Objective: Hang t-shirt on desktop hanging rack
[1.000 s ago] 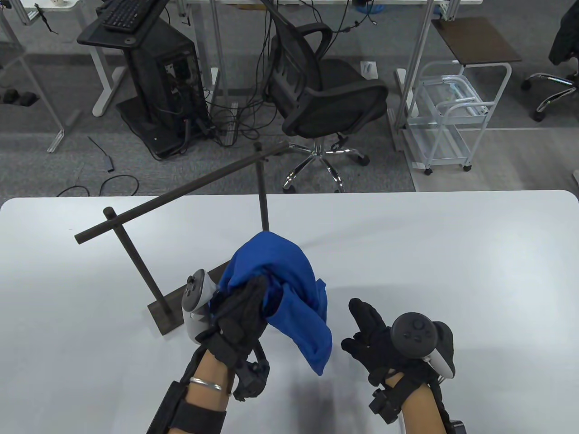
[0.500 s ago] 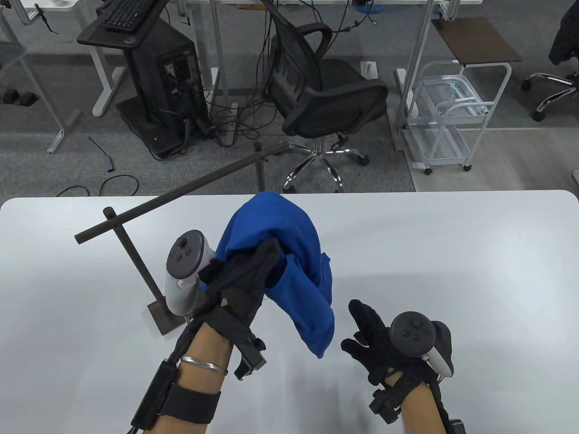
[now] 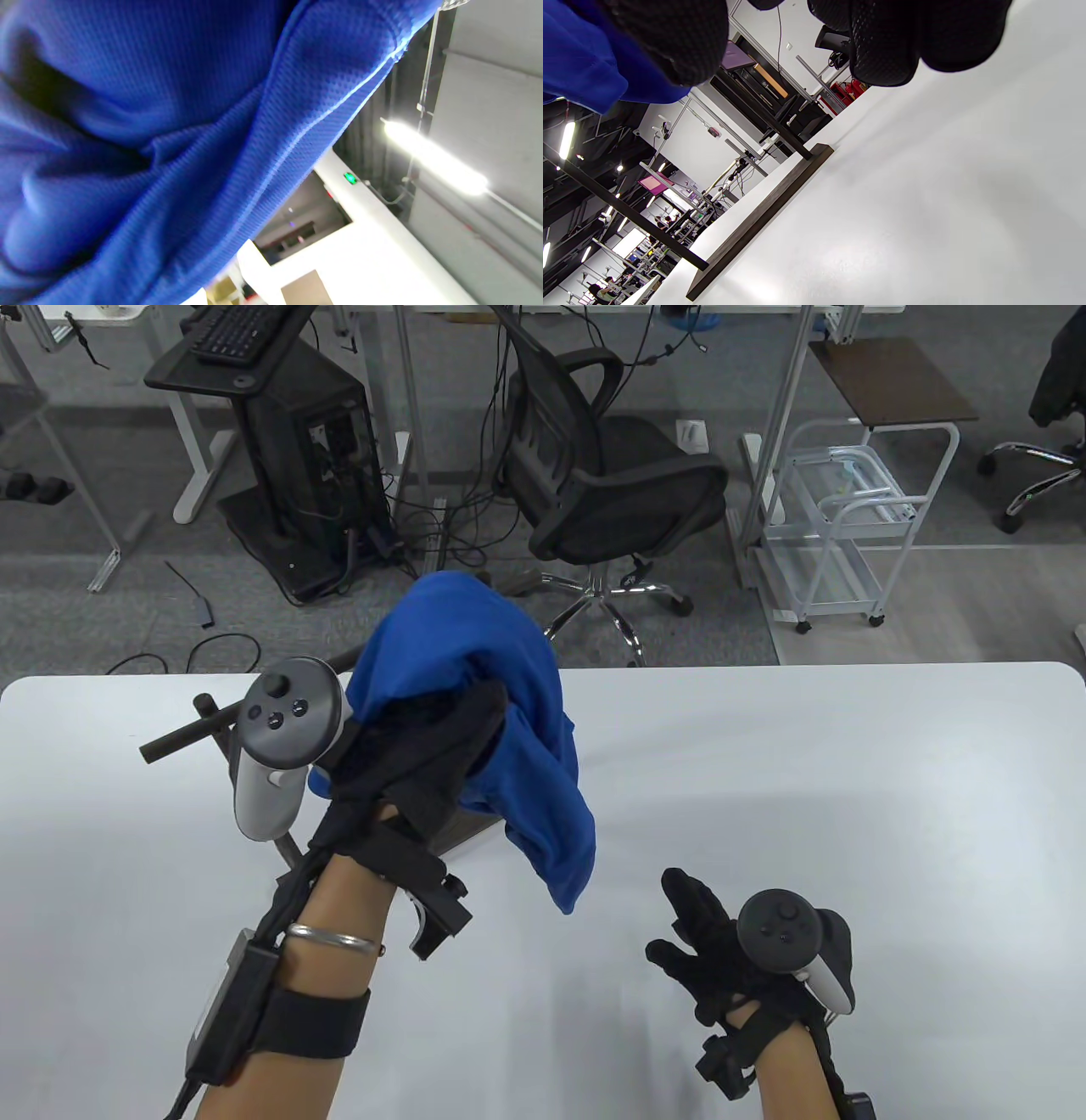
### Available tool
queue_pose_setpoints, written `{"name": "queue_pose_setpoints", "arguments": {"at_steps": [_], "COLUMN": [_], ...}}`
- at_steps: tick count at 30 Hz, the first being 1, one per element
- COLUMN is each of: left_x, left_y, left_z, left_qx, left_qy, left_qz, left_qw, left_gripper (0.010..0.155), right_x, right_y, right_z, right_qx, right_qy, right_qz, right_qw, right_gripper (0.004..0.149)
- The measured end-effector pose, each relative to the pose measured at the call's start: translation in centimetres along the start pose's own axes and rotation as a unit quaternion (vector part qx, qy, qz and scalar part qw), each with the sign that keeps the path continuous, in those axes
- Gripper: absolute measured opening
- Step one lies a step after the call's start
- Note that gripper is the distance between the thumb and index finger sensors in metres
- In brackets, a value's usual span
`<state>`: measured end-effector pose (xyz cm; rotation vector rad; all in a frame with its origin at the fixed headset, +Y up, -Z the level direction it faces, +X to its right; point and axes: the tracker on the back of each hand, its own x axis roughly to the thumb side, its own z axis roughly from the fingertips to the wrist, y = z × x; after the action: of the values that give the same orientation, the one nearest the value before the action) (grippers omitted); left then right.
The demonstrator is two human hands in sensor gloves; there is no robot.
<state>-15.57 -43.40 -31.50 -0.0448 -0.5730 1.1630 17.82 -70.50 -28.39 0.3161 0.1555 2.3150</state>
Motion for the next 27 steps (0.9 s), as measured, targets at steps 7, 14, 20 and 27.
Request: {"name": "queue_pose_setpoints", "arguments": {"at_steps": [7, 14, 20, 27], "left_x": [0.7, 1.4, 0.4, -1.6], "left_y": [2.4, 4.7, 6.4, 7.5], "left_z": [-0.4, -1.3, -2.7, -3.9], "left_qx": [0.053, 0.111, 0.146, 0.283], "left_qy": [0.02, 0.036, 0.061, 0.132], "left_qz": [-0.067, -0.168, -0.18, -0.28], "left_qw": [0.996, 0.979, 0.971, 0.908], "left_gripper": [0.089, 0.091, 0.095, 0.086], "right_x": [-0.1, -0.4, -0.6, -1.2], "right_y": [0.0, 0.0, 0.0, -0.1], "right_z": [0.0, 0.0, 0.0, -0.2], "right_qx": [0.005, 0.012, 0.014, 0.02], "right_qy": [0.007, 0.021, 0.028, 0.044], "right_qz": [0.002, 0.003, 0.005, 0.0], "right_qw": [1.0, 1.0, 1.0, 0.999], "right_gripper": [0.078, 0.078, 0.078, 0.078]}}
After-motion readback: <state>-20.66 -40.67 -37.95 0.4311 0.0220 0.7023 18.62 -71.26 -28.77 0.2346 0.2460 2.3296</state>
